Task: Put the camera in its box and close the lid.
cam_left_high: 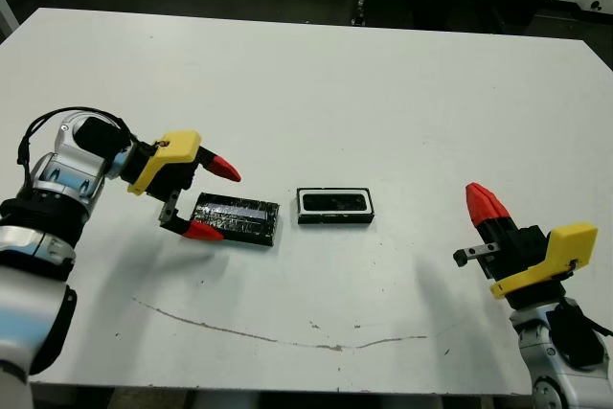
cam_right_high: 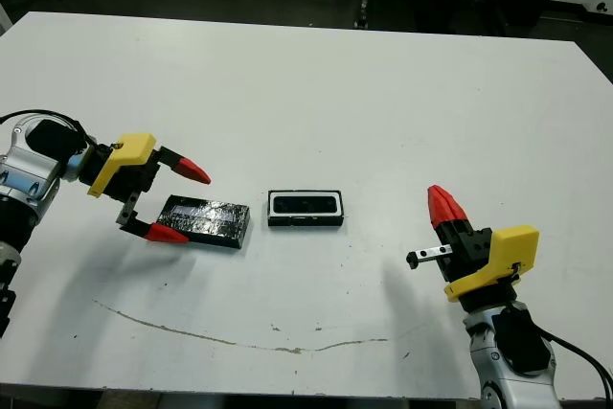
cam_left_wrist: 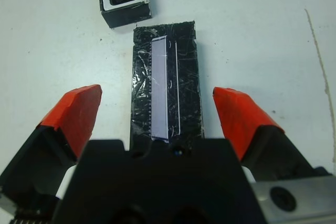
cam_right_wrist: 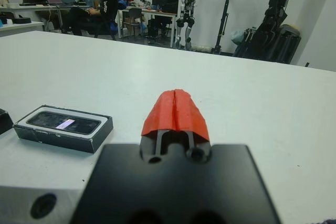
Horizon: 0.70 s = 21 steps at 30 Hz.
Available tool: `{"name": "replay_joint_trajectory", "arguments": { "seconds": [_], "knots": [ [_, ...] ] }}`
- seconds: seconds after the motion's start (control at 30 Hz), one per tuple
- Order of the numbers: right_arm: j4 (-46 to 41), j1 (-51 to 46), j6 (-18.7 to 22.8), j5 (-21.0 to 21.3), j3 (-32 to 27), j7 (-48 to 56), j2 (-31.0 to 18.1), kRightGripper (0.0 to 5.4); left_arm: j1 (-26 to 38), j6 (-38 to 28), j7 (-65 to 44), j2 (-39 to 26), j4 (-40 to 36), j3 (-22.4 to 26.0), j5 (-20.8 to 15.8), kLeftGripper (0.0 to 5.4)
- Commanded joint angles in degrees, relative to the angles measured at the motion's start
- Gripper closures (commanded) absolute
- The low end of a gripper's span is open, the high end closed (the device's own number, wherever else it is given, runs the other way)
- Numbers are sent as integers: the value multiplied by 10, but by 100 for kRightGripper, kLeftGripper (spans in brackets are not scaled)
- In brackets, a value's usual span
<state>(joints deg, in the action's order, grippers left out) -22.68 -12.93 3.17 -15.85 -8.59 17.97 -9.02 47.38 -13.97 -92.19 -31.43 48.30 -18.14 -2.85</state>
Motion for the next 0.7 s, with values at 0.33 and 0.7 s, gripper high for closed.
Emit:
{"name": "replay_joint_trajectory", "arguments": {
  "seconds": [0.33,0.7],
  "knots": [
    [-6,-6,11,-3,-2,-5,-9,539,8,-6,-2,10,32,1,20,0],
    [-2,-7,3,0,-3,-4,-9,539,-2,75,11,4,4,9,28,0]
  ]
}}
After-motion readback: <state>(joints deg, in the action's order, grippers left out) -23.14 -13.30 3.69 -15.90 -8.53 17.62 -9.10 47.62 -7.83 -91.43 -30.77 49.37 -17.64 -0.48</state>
